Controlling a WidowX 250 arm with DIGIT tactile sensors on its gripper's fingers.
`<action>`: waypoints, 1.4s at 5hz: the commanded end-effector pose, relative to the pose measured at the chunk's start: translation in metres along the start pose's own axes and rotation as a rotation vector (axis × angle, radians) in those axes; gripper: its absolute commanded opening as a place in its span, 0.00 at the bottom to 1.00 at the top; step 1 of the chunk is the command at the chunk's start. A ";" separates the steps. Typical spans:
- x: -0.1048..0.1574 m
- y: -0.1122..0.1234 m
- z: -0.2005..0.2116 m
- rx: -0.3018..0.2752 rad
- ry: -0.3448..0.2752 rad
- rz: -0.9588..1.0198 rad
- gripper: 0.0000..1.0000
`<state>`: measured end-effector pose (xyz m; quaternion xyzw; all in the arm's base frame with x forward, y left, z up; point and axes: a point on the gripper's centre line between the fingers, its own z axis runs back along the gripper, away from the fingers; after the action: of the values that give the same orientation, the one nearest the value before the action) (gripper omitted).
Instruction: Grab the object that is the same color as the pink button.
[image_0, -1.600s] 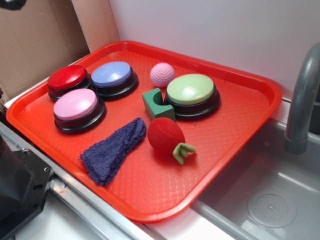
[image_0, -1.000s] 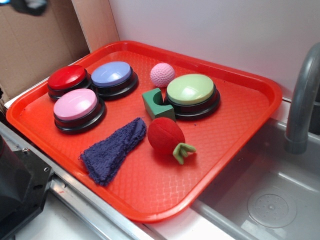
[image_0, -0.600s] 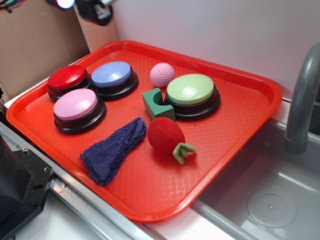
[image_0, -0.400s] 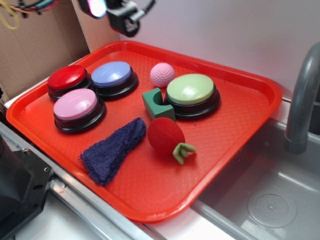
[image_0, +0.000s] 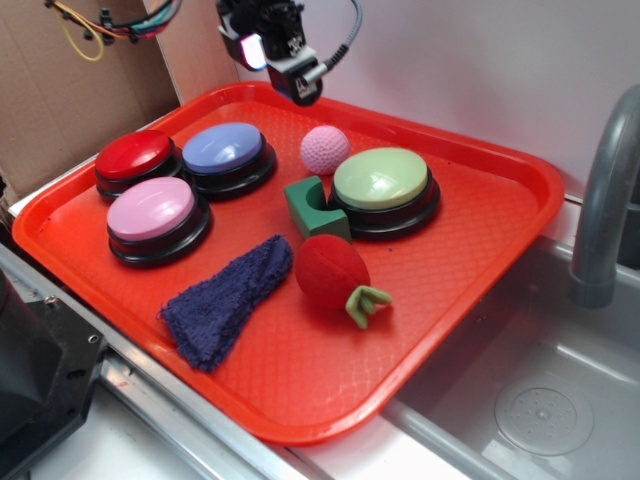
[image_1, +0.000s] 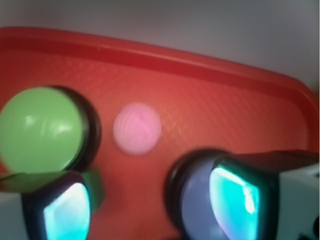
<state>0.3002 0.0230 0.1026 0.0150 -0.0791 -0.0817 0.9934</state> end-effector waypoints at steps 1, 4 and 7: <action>0.015 0.010 -0.033 -0.022 -0.019 -0.046 1.00; 0.020 -0.006 -0.067 -0.127 0.001 -0.129 1.00; 0.022 0.000 -0.062 -0.162 -0.061 -0.140 0.00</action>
<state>0.3214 0.0124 0.0277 -0.0793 -0.0648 -0.1660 0.9808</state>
